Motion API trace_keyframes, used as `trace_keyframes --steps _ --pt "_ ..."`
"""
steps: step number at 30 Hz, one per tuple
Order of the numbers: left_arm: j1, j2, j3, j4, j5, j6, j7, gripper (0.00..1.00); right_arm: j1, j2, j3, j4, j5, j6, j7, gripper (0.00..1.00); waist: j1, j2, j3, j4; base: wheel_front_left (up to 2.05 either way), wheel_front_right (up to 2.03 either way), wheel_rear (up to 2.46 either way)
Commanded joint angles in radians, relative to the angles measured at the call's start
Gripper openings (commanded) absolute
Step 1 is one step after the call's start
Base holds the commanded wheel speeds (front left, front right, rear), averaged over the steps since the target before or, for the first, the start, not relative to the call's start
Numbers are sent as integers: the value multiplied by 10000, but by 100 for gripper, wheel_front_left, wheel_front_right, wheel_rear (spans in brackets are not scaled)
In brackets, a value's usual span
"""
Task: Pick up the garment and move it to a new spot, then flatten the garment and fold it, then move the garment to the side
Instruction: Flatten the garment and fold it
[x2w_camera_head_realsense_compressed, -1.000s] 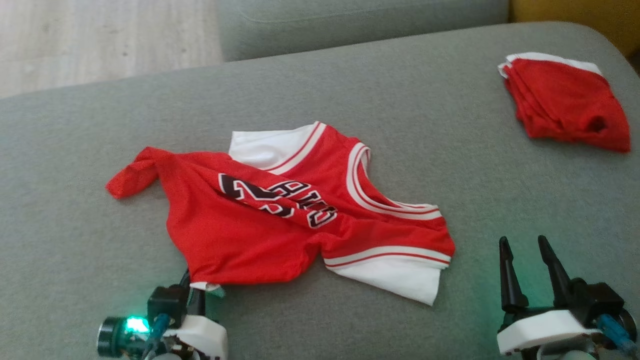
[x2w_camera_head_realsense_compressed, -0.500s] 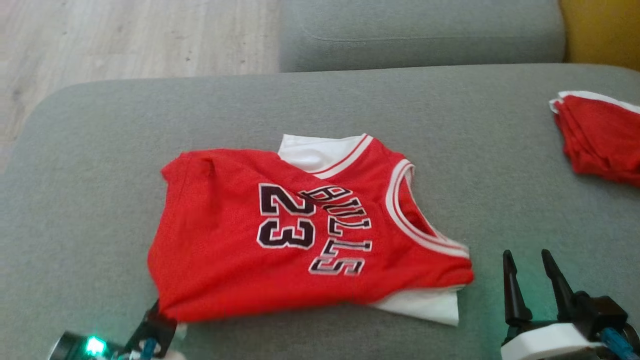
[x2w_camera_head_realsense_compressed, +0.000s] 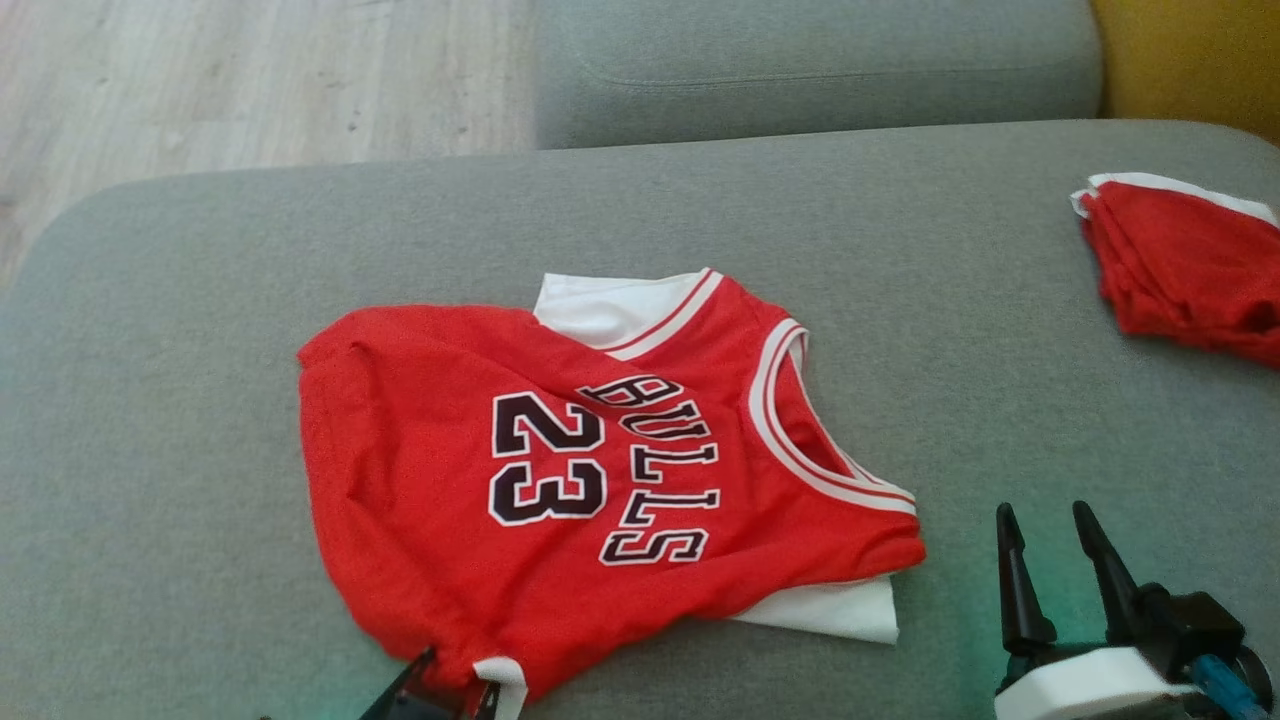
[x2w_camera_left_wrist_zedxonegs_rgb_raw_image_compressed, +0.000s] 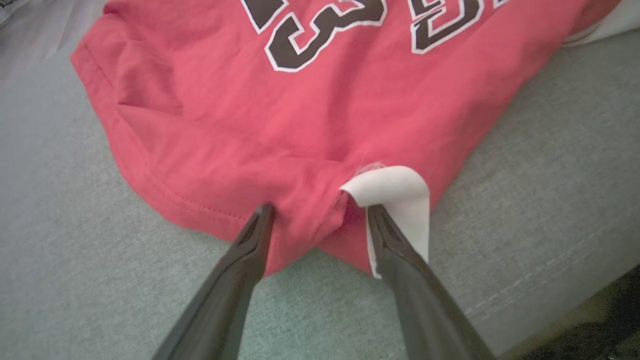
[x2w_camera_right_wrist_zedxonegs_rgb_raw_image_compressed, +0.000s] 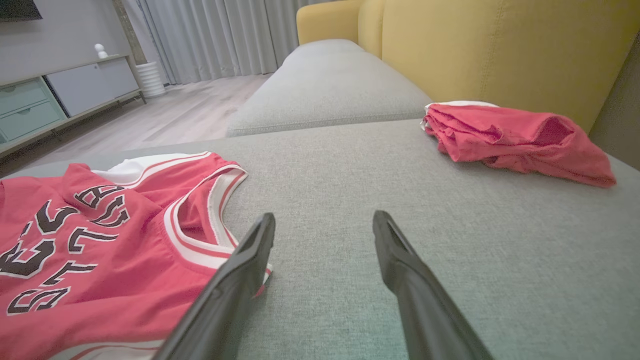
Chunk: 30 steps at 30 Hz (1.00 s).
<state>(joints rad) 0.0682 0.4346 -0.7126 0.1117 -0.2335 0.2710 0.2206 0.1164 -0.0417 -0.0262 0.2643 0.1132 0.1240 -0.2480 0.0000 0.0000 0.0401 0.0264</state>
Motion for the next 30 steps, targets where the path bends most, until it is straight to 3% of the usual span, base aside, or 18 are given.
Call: trace_keyframes --steps 1,8,15,24,27,30 --pt "-432 146 303 -326 -40 -27 -32 100 -247 -85 214 -284 -41 67 -138 100 0 0 -9 -122 0 0 0" --pt "-696 -132 425 -877 2 199 -619 100 -160 -85 198 -266 -17 67 -138 100 0 0 -19 -416 0 0 0" --pt "-808 -646 427 -722 -414 122 -907 100 -217 -85 283 -259 51 67 -138 100 0 0 29 -575 0 0 0" --pt "418 -591 2447 -1682 -1772 1387 -1994 100 -98 -85 150 -269 84 67 -138 100 0 0 -3 -470 0 0 0" --pt "1022 -466 2861 -1832 -2330 1431 -1971 100 -126 -85 176 -265 101 67 -138 100 0 0 7 -397 0 0 0" --pt "1376 -491 3050 -1661 -2970 1154 -1868 100 -151 -85 191 -286 82 67 -138 100 0 0 43 -315 0 0 0"
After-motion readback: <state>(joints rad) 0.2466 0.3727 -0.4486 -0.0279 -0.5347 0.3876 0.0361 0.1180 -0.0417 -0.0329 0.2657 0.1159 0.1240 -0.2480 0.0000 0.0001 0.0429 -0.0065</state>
